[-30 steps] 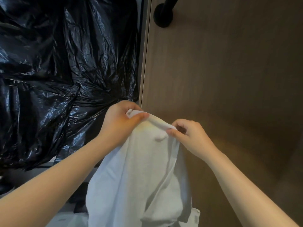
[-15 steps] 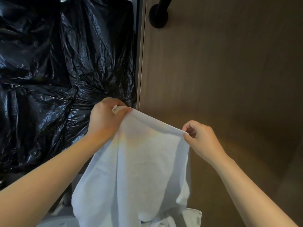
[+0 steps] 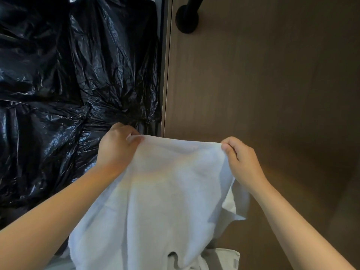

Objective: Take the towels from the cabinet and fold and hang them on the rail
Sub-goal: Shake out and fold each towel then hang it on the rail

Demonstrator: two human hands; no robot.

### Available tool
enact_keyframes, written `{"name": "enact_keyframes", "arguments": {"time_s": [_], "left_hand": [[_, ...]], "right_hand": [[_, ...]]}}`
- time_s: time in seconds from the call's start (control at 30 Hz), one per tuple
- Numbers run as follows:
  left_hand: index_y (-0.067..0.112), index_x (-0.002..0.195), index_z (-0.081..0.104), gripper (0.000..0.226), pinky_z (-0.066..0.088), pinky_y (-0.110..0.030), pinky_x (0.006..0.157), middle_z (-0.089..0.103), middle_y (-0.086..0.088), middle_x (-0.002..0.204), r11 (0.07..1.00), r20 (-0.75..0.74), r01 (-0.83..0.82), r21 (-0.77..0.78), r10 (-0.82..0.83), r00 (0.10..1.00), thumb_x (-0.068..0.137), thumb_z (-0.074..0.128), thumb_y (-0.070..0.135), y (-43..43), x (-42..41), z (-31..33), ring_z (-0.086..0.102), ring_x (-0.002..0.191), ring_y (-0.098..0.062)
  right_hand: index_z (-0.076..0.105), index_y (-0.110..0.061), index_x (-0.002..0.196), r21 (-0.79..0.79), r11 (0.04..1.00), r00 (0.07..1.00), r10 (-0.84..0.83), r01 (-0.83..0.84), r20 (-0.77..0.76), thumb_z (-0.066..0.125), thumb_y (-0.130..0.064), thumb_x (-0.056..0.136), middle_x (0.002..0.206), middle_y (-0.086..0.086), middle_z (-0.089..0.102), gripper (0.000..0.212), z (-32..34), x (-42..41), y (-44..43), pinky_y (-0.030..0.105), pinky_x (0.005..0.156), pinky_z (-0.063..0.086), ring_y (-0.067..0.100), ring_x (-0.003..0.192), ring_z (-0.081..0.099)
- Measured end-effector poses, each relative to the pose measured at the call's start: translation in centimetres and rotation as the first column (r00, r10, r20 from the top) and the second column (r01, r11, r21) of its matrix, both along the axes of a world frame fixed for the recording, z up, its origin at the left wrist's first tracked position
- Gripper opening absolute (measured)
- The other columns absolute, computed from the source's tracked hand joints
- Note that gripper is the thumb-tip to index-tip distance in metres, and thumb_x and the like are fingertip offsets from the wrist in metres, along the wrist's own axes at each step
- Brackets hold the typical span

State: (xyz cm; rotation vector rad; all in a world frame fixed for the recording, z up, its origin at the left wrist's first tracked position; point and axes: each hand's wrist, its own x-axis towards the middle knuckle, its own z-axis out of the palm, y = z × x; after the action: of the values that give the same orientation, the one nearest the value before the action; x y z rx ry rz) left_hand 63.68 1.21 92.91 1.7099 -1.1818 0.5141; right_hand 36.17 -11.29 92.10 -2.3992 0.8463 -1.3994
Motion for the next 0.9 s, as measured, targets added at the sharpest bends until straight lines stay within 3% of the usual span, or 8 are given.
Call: {"name": "enact_keyframes", "arguments": {"time_s": [0.17, 0.27, 0.33, 0.47, 0.63, 0.77, 0.83, 0.9], "left_hand": [[0.013, 0.103, 0.072, 0.02, 0.037, -0.025, 0.069, 0.061, -0.001, 0.107, 0.999, 0.043, 0.048, 0.005, -0.048, 0.998, 0.087, 0.071, 0.025, 0.8, -1.5, -0.7, 0.057, 0.082, -0.015], [0.021, 0.107, 0.071, 0.025, 0.035, -0.007, 0.074, 0.062, 0.01, 0.107, 0.977, -0.032, 0.203, -0.069, -0.206, 0.978, 0.085, 0.07, 0.033, 1.3, -3.7, -0.5, 0.053, 0.094, -0.002], [0.027, 0.115, 0.069, 0.032, 0.032, 0.003, 0.077, 0.06, 0.016, 0.111, 0.95, -0.08, 0.31, -0.026, -0.311, 0.947, 0.085, 0.068, 0.038, 1.5, -4.9, -0.7, 0.05, 0.098, 0.006], [0.033, 0.126, 0.062, 0.039, 0.036, -0.008, 0.089, 0.061, 0.022, 0.12, 0.866, -0.211, 0.494, 0.083, -0.469, 0.858, 0.087, 0.066, 0.039, 1.3, -5.9, -1.2, 0.054, 0.109, 0.008], [0.033, 0.105, 0.072, 0.016, 0.043, -0.003, 0.072, 0.073, 0.019, 0.094, 0.773, -0.308, 0.628, 0.094, -0.577, 0.756, 0.091, 0.065, 0.031, 1.0, -6.2, -1.8, 0.065, 0.087, 0.008], [0.036, 0.117, 0.068, 0.032, 0.043, -0.011, 0.09, 0.069, 0.023, 0.111, 0.769, -0.313, 0.634, 0.083, -0.584, 0.749, 0.088, 0.059, 0.047, 0.9, -6.3, -2.0, 0.059, 0.105, 0.009], [0.037, 0.123, 0.065, 0.041, 0.042, -0.021, 0.097, 0.066, 0.025, 0.118, 0.722, -0.351, 0.692, 0.027, -0.641, 0.682, 0.086, 0.055, 0.051, 1.0, -6.6, -1.7, 0.056, 0.112, 0.009], [0.038, 0.123, 0.065, 0.033, 0.042, -0.021, 0.093, 0.066, 0.023, 0.119, 0.633, -0.364, 0.774, 0.022, -0.716, 0.596, 0.091, 0.056, 0.045, 1.2, -7.1, -1.5, 0.058, 0.112, 0.006]], "right_hand": [[0.055, -0.026, 0.078, -0.09, 0.987, 0.988, 0.121, -0.13, -0.094, 0.048, -0.014, 0.1, 0.072, -0.012, 0.056, 0.026, 2.2, 1.0, 1.6, 0.008, 0.061, 0.038, 0.002, 0.072, 0.054], [0.056, -0.024, 0.079, -0.1, 0.978, 0.972, 0.167, -0.185, -0.163, 0.049, -0.013, 0.1, 0.07, -0.014, 0.055, 0.025, 2.7, 2.0, 2.4, 0.009, 0.061, 0.038, 0.002, 0.07, 0.053], [0.057, -0.023, 0.08, -0.105, 0.97, 0.96, 0.195, -0.219, -0.2, 0.049, -0.015, 0.1, 0.068, -0.014, 0.054, 0.024, 2.8, 2.5, 2.8, 0.011, 0.059, 0.037, 0.004, 0.068, 0.053], [0.058, -0.024, 0.08, -0.123, 0.946, 0.938, 0.27, -0.301, -0.219, 0.051, -0.017, 0.1, 0.07, -0.01, 0.057, 0.022, 3.4, 3.0, 4.0, 0.02, 0.06, 0.039, 0.012, 0.068, 0.054], [0.06, -0.029, 0.08, -0.113, 0.936, 0.93, 0.309, -0.335, -0.199, 0.053, -0.016, 0.099, 0.072, -0.012, 0.058, 0.024, 4.2, 2.7, 5.1, 0.012, 0.061, 0.039, 0.011, 0.07, 0.055], [0.065, -0.021, 0.084, -0.073, 0.937, 0.927, 0.325, -0.343, -0.186, 0.054, -0.016, 0.099, 0.073, -0.012, 0.06, 0.019, 4.2, 2.2, 5.2, 0.013, 0.063, 0.041, 0.01, 0.073, 0.057], [0.065, -0.018, 0.084, -0.068, 0.934, 0.925, 0.333, -0.35, -0.183, 0.054, -0.015, 0.099, 0.073, -0.009, 0.06, 0.019, 4.2, 2.0, 5.3, 0.015, 0.062, 0.04, 0.011, 0.071, 0.055], [0.066, -0.018, 0.084, -0.064, 0.936, 0.926, 0.331, -0.347, -0.179, 0.054, -0.014, 0.098, 0.074, -0.007, 0.062, 0.019, 4.1, 2.0, 5.2, 0.02, 0.063, 0.041, 0.014, 0.071, 0.056]]}}
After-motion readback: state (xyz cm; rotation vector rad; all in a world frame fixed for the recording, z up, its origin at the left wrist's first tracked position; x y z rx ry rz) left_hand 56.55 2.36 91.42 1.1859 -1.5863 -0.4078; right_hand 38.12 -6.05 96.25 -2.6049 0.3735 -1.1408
